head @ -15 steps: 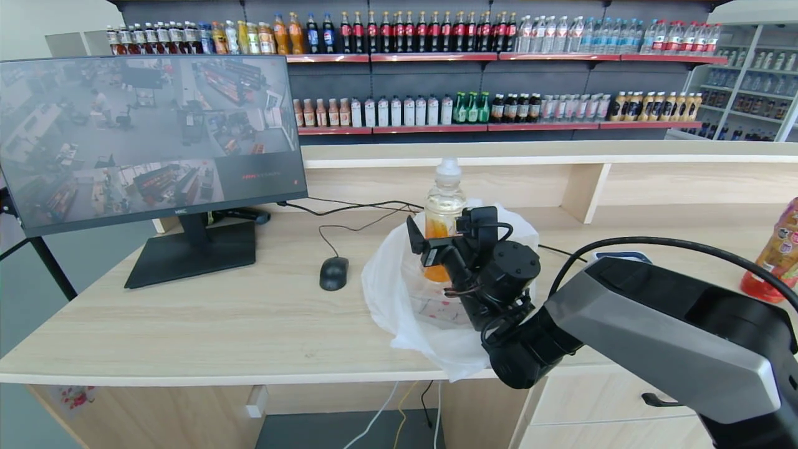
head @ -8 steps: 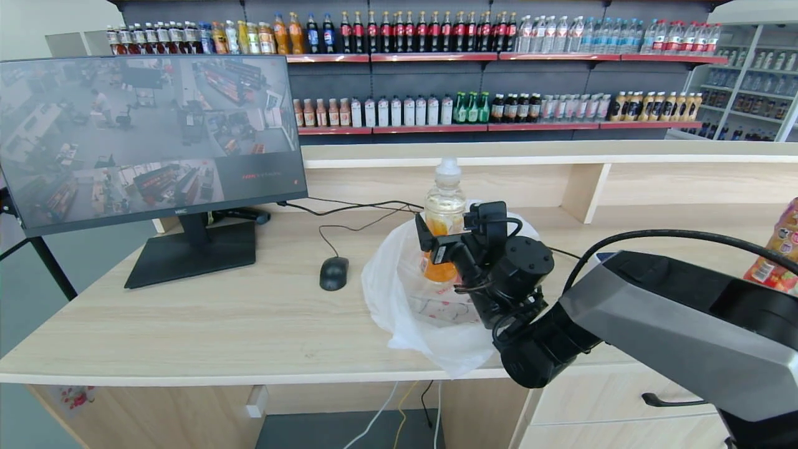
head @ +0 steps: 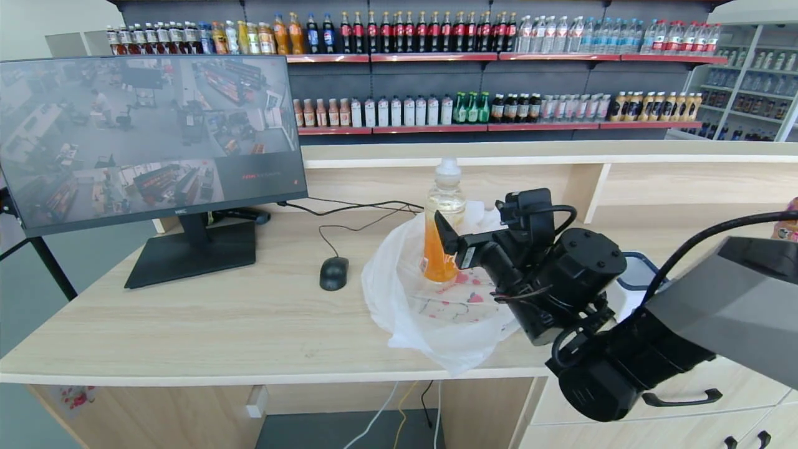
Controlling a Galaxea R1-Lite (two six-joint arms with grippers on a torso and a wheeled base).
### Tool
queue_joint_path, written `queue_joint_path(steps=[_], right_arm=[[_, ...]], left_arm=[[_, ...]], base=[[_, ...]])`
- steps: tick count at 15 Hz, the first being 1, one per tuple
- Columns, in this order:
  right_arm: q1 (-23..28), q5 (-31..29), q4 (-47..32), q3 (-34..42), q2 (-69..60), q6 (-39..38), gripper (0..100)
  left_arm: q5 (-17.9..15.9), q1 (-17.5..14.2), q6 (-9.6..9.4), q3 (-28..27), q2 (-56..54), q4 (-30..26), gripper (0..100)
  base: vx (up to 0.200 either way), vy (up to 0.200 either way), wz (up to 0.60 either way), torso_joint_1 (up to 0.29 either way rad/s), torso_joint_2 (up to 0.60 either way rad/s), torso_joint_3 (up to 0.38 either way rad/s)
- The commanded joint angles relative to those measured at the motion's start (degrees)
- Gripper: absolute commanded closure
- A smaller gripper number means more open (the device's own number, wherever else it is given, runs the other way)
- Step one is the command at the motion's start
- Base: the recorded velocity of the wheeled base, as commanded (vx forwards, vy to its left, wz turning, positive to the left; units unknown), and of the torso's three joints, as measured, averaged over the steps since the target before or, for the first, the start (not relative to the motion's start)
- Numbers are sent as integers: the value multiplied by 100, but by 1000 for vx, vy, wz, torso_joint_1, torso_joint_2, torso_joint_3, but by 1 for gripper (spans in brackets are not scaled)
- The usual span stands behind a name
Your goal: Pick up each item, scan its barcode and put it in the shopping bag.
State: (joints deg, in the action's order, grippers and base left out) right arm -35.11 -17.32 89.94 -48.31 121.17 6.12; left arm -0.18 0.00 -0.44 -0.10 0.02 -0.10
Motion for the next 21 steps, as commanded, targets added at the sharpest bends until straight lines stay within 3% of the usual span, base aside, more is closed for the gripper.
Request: queue_joint_path(steps=[1, 4, 7, 21], right_arm=[[-181, -166, 6, 630, -806, 3, 0], [-295, -650, 6, 1236, -1307, -49, 0], [-295, -773, 6, 1342, -1527, -199, 0], [-207, -781, 6, 1790, -1922, -243, 0]], left_arm=[[1, 0, 0, 1, -2, 1, 0], [1, 0, 0, 1, -2, 1, 0], [1, 0, 9, 1, -2, 1, 0], [1, 0, 0, 1, -2, 1, 0]], base=[[0, 0, 0, 0, 0, 0], [0, 0, 0, 0, 0, 0], [0, 0, 0, 0, 0, 0], [0, 0, 0, 0, 0, 0]])
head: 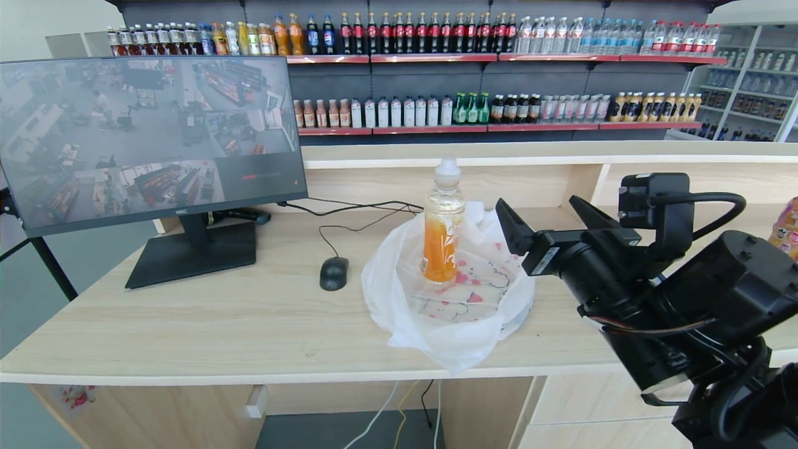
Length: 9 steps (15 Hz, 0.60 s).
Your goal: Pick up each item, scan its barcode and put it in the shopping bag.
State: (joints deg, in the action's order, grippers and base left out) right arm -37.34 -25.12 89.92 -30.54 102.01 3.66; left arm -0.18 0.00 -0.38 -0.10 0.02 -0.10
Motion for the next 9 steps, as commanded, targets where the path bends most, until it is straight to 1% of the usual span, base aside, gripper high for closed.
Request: queue_joint_path(steps=[1, 4, 8, 9], right_arm=[[25, -1, 8, 13, -32, 3, 0], [51, -1, 8, 118, -76, 3, 0], [69, -1, 8, 118, -41, -5, 0], [78, -1, 8, 118, -41, 3, 0]], left_arm=[[1, 0, 3, 1, -2, 1, 0], [1, -9, 11, 1, -2, 1, 0], [1, 0, -6, 1, -2, 1, 0], [1, 0, 3, 1, -2, 1, 0]], base=[[0, 0, 0, 0, 0, 0], [-200, 0, 0, 10, 7, 2], [0, 0, 0, 0, 0, 0], [0, -200, 0, 17, 12, 7]])
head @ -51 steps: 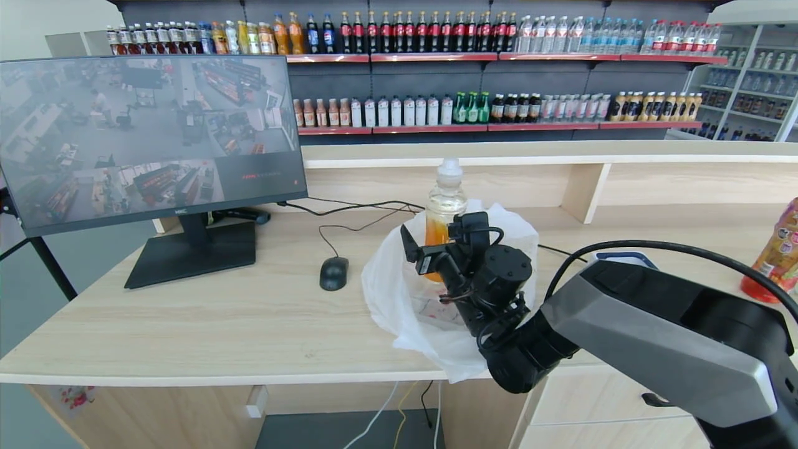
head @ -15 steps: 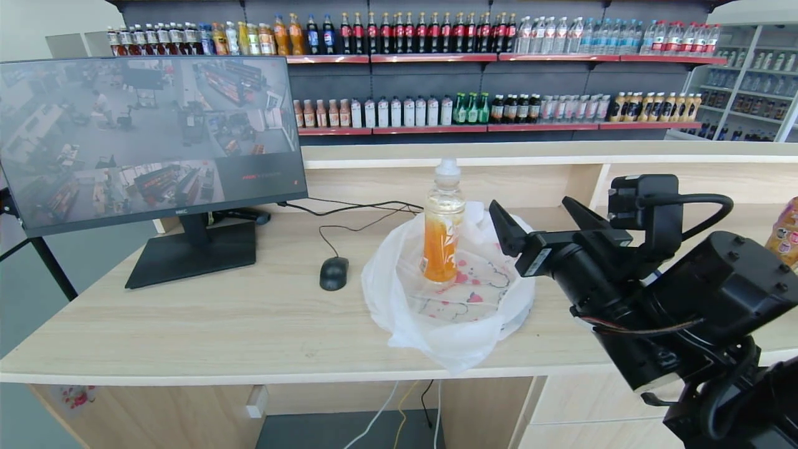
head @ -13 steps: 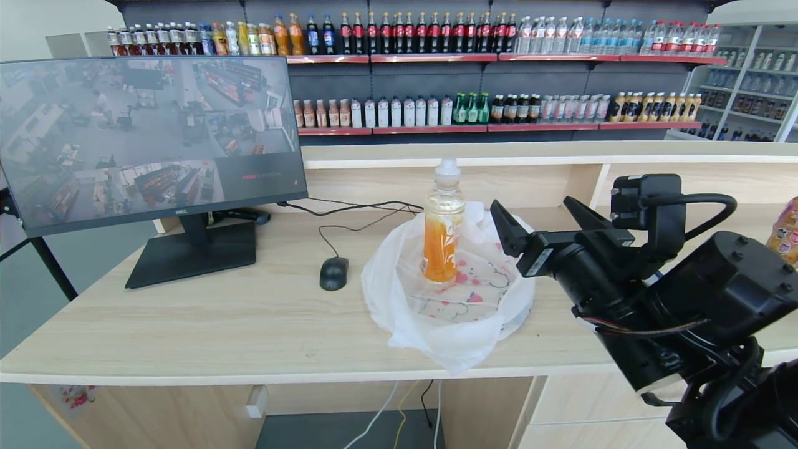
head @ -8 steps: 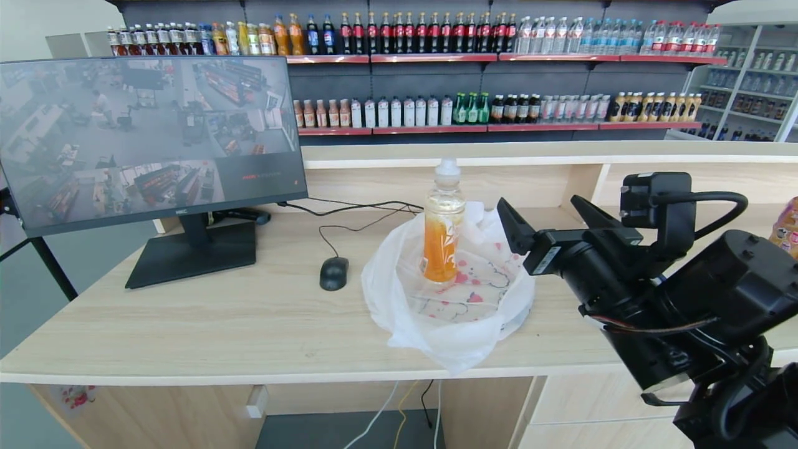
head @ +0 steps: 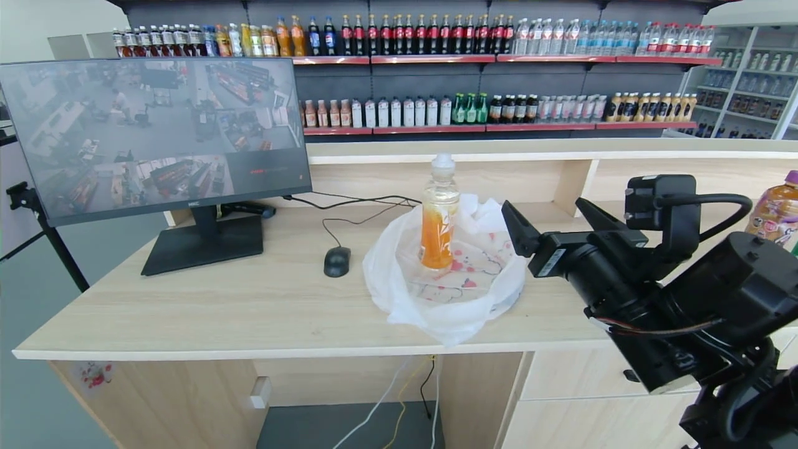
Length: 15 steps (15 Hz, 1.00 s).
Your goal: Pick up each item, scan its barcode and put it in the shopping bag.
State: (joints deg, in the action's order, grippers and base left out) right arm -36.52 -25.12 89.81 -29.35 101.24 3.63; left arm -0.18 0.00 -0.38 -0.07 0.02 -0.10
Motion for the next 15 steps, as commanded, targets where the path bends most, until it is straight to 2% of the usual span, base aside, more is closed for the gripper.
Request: queue_joint_path(steps=[1, 15], right_arm=[[5, -1, 19, 9, 36, -3, 0], [40, -1, 19, 18, 18, -3, 0]], left_arm=[[1, 0, 3, -1, -2, 1, 0], [1, 0, 11, -1, -2, 1, 0]], base=[[0, -200, 0, 17, 2, -2], [0, -200, 0, 5, 3, 3]])
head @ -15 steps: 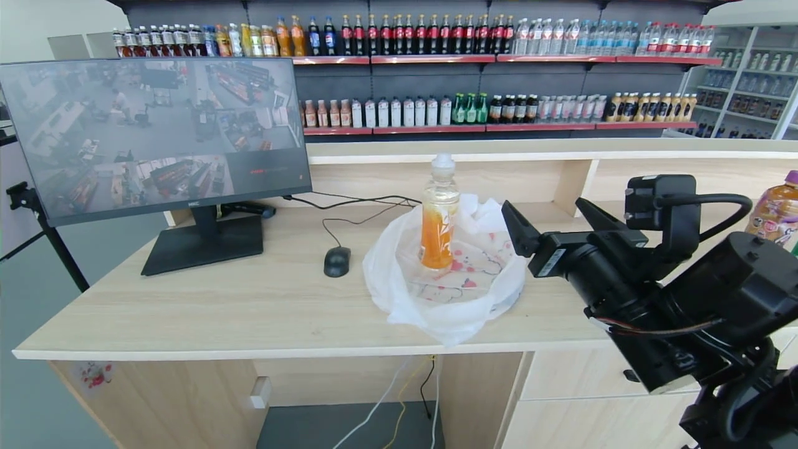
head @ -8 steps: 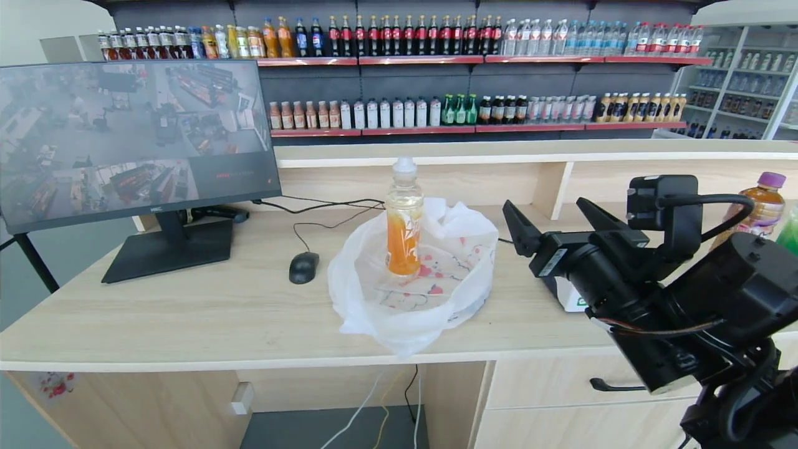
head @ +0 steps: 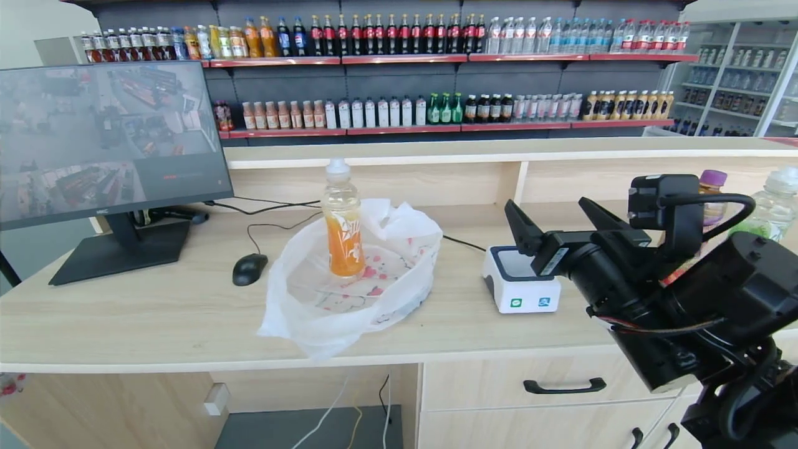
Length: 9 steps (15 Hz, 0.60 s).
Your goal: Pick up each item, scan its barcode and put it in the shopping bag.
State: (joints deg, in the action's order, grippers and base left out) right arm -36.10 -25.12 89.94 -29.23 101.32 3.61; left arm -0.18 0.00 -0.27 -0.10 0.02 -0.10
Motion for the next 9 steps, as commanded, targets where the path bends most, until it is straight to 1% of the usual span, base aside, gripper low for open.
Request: queue_joint_path(steps=[1, 7, 9], right_arm=[[-3, -1, 6, 5, 20, 0, 0], [-3, -1, 6, 5, 20, 0, 0], [-3, -1, 6, 14, 20, 0, 0]], left_arm=[[1, 0, 0, 1, -2, 1, 0], [1, 0, 0, 1, -2, 1, 0], [1, 0, -26, 1, -2, 1, 0]], base=[[0, -200, 0, 7, 7, 2], [0, -200, 0, 1, 2, 2], [0, -200, 0, 2, 2, 5]])
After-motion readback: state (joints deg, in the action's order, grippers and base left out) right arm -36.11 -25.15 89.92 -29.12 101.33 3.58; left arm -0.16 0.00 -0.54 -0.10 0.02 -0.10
